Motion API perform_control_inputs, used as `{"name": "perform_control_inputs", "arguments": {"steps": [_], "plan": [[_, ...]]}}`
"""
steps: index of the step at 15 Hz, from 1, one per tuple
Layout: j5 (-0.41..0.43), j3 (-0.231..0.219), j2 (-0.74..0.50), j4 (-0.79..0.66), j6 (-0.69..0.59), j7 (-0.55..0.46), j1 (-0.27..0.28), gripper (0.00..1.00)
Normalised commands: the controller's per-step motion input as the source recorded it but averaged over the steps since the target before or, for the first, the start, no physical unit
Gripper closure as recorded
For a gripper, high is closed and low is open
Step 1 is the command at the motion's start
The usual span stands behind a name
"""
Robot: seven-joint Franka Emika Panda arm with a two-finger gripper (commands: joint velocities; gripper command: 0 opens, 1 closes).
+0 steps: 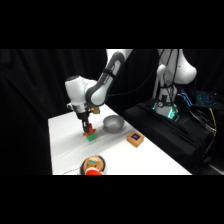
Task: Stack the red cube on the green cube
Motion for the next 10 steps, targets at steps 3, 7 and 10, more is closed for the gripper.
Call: {"name": "perform_control_inputs", "arguments": {"steps": [3,7,10], "plan": [[0.12,0.006,0.06,0.12,0.05,-0.12,-0.015,0.25],[0.128,0.012,0.05,0.11,0.02,-0.12,-0.017,0.02],[0.107,0.005,-0.01,0.08,-0.03,-0.11,0.001,0.0]]}}
